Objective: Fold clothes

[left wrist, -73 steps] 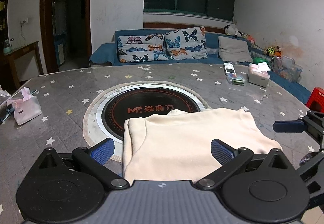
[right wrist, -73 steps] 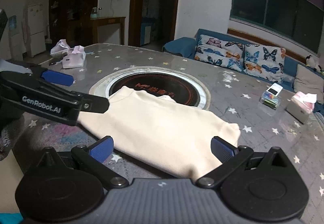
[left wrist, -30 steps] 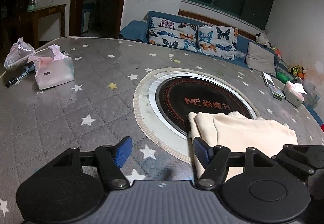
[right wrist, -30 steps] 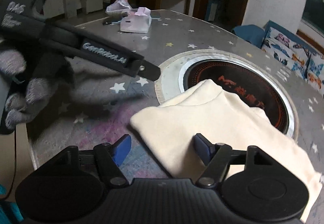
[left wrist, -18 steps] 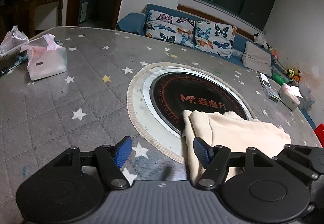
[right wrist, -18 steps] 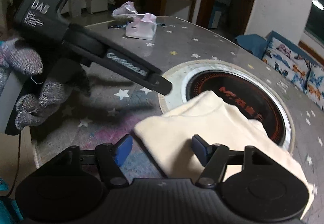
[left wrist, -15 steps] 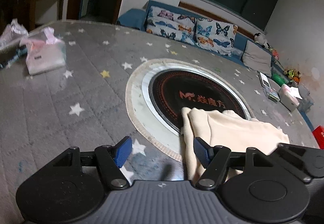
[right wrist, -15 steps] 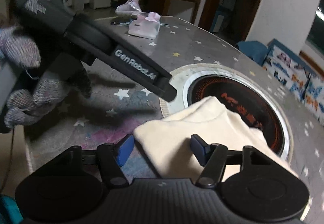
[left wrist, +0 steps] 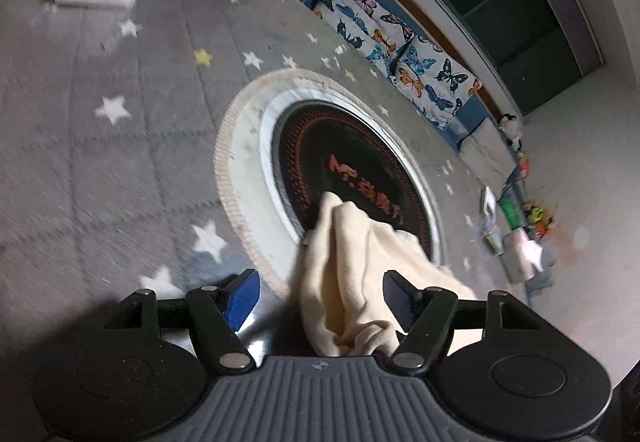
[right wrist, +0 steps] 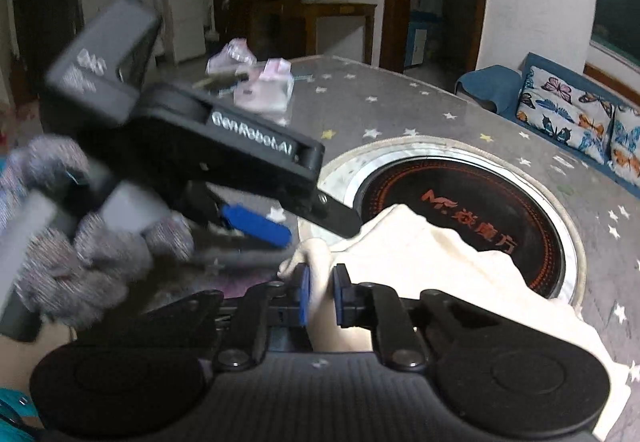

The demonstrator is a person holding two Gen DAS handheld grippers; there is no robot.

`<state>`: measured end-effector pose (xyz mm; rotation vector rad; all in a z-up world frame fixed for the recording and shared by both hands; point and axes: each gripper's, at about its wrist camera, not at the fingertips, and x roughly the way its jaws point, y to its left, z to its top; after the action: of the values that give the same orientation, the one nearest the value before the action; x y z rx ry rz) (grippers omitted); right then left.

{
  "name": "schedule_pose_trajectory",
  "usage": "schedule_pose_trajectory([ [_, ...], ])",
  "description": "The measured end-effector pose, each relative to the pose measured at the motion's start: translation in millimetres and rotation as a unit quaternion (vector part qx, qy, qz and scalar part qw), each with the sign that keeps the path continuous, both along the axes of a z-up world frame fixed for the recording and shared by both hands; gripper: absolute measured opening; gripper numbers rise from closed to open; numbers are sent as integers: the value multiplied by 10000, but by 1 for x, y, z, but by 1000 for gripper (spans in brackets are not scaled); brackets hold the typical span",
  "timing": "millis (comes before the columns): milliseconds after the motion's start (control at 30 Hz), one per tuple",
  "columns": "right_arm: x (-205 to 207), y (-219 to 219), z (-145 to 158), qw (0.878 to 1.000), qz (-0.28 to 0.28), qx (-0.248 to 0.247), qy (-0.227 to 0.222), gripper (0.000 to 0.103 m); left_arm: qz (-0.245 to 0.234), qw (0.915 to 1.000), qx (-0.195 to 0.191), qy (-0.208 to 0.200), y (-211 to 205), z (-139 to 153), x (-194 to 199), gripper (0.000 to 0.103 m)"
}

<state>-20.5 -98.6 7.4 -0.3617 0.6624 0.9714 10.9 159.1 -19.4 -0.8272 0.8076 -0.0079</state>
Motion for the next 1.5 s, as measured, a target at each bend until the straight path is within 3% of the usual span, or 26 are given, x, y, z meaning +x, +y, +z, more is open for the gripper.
schedule_pose_trajectory([
  [200, 1, -20, 14, 9992, -36, 382, 141, 10, 17, 9982, -601, 42, -12, -9, 10, 67],
  [400, -5, -31, 16, 9985, 51, 521, 160, 10, 260, 9903, -1361, 96, -14, -28, 11, 36],
  [467, -6, -32, 14, 9985, 85, 499, 201, 10, 312, 9890, -1446, 75, -13, -31, 10, 22],
  [567, -6, -36, 12, 9983, 50, 516, 253, 14, 344, 9904, -1336, 33, -13, -29, 9, 16],
  [700, -3, -53, 19, 9982, -195, 531, 198, 16, 304, 9937, -1082, 19, -15, -26, 10, 15],
  [833, 7, -81, 19, 9965, -730, 390, 99, 17, 272, 9952, -942, 21, -17, -24, 10, 15],
  [1000, 31, -129, 10, 9855, -1695, 24, 63, 27, 230, 9967, -778, 40, -21, -22, 9, 15],
  [1067, 43, -148, 5, 9784, -2056, -6, 203, 34, 218, 9971, -723, 38, -22, -21, 9, 15],
  [1233, 73, -189, -12, 9589, -2750, 165, 685, 39, 173, 9986, -497, 37, -27, -19, 10, 15],
  [1433, 95, -205, -31, 9418, -3038, 683, 1269, 39, 73, 9996, -274, 7, -31, -14, 11, 15],
  [1500, 98, -205, -32, 9410, -3031, 770, 1296, 39, 39, 9998, -197, 4, -32, -13, 12, 15],
])
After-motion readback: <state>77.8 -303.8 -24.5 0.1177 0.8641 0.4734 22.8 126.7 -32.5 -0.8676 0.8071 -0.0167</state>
